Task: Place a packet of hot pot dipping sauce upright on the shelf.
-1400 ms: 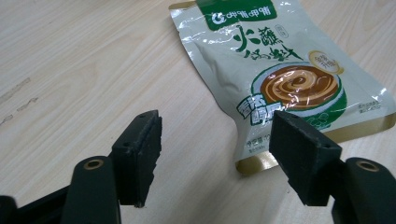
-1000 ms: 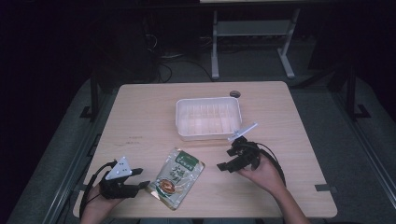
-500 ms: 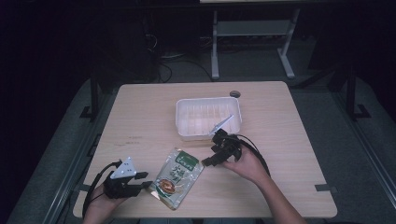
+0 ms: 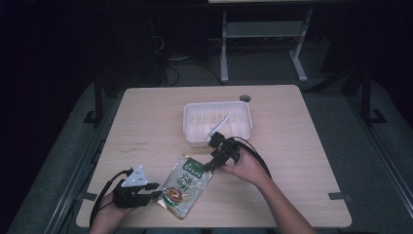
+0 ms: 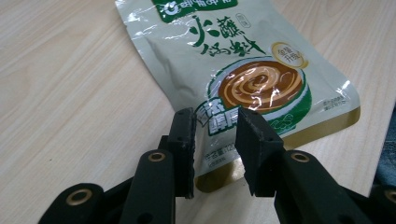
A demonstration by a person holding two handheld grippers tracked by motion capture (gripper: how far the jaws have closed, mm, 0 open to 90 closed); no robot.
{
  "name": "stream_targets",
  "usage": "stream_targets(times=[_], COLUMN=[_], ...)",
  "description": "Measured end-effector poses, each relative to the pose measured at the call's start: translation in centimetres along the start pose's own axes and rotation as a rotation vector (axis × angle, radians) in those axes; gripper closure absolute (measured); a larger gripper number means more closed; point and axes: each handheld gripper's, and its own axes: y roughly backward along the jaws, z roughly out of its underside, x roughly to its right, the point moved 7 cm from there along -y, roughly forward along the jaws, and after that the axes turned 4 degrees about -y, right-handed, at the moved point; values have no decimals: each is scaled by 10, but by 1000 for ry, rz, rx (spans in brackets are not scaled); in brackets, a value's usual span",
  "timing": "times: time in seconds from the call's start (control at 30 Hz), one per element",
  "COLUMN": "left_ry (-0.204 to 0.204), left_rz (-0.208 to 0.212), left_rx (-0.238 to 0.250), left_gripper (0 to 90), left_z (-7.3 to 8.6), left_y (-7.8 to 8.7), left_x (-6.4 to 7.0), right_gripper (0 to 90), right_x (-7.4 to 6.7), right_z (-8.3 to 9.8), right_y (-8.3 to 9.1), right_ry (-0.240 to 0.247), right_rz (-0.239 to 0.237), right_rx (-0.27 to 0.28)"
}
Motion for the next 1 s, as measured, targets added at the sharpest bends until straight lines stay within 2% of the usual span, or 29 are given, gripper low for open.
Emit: stream_targets(times=[0.2, 0.33, 0.5, 0.73, 0.93, 1.0], left_ry=[-10, -9, -3, -5, -2, -2], left_rz=[17, 19, 26, 24, 28, 27], left_rx=[-13, -28, -28, -31, -32, -35], left_gripper=[681, 682, 682, 679, 679, 678], left_z=[0, 1, 2, 2, 3, 3], left_y=[-4, -7, -8, -9, -9, -9], left_x=[3, 2, 1, 2, 1, 1], right_gripper=[283, 281, 292, 345, 431, 437], right_x=[-2, 0, 2, 3, -5, -5], right_z=[-10, -12, -15, -16, -19, -19], right_y=[-11, -25, -32, -44, -50, -50], right_ry=[4, 2, -5, -10, 1, 5], right_rz=[-15, -14, -13, -30, -83, -80], right_rx=[-20, -53, -53, -78, -93, -93])
